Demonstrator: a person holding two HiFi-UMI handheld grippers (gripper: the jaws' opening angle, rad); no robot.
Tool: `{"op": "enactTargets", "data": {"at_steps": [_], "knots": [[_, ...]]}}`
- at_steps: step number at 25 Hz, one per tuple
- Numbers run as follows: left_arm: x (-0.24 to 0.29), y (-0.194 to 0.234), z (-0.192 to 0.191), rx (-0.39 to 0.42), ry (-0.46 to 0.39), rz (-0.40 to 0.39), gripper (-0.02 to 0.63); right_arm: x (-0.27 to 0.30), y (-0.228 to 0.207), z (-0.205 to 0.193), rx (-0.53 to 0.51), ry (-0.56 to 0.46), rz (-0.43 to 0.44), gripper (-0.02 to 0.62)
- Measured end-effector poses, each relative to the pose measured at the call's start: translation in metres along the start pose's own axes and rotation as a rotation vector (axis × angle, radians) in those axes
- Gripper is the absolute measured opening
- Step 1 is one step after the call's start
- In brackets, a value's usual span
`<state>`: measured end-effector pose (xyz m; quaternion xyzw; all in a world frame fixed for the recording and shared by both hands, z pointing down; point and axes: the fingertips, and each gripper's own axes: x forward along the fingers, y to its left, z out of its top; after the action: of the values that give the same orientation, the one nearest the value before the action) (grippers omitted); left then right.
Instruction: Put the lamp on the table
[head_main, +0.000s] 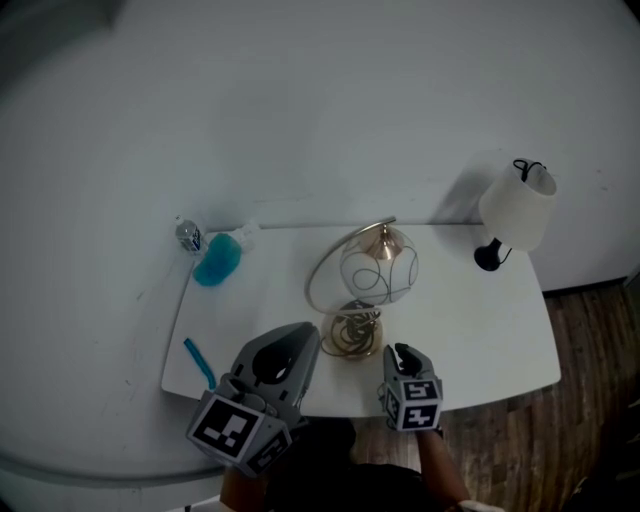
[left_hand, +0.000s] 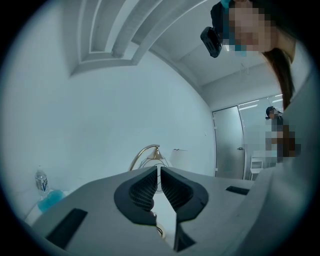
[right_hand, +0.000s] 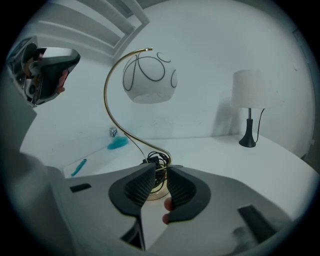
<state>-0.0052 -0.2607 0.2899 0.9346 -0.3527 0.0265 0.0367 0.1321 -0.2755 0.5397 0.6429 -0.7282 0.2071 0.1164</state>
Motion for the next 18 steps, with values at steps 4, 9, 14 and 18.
{"op": "enactTargets", "data": {"at_steps": [4, 9, 14, 18], "knots": [[-0.008, -0.013, -0.001, -0.006, -0.002, -0.01, 0.021, -0.01, 0.002, 0.0, -0.01, -0.015, 0.003, 0.071], [-0.018, -0.03, -0.007, -0.02, 0.0, -0.032, 0.02, -0.027, 0.009, 0.004, -0.005, -0.038, 0.006, 0.031], [-0.03, -0.04, -0.01, -0.029, 0.001, -0.035, 0.009, -0.041, 0.018, 0.012, -0.01, -0.072, 0.016, 0.031], [-0.039, -0.048, -0.011, -0.025, 0.002, -0.043, 0.009, -0.055, 0.028, 0.016, -0.03, -0.092, 0.029, 0.031]]}}
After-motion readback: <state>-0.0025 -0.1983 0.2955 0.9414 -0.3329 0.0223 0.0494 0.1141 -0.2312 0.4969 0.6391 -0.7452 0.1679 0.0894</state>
